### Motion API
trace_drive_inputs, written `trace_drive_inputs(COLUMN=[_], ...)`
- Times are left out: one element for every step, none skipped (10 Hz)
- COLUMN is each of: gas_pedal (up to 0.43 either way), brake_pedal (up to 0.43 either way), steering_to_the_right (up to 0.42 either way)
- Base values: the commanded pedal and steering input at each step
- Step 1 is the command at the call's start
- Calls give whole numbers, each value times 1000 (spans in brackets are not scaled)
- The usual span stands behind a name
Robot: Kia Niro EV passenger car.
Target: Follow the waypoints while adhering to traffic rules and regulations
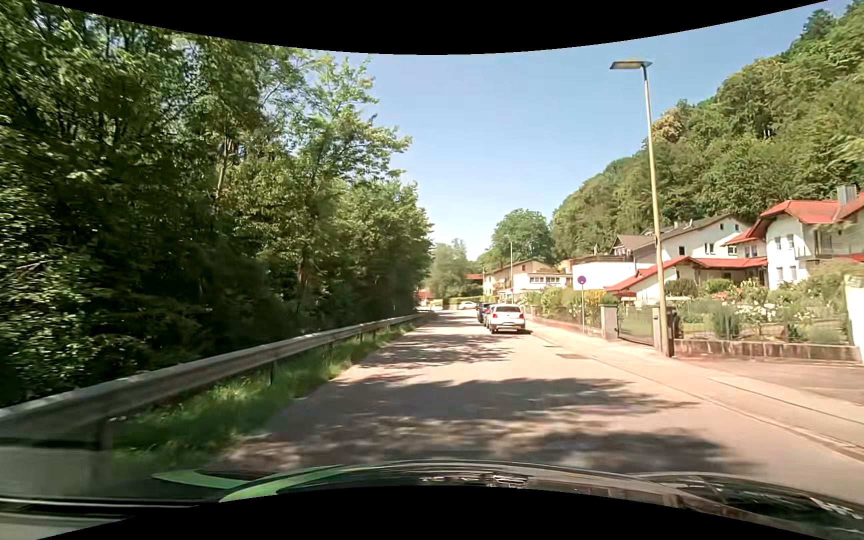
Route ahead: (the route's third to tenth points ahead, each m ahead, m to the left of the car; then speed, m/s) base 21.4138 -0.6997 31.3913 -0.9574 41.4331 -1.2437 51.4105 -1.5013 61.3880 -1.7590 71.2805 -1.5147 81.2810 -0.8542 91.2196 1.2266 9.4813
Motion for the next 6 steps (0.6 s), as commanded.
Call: trace_drive_inputs(gas_pedal=[87, 87, 87, 87, 87, 87], brake_pedal=[0, 0, 0, 0, 0, 0], steering_to_the_right=[7, 12, 12, 11, 11, 13])
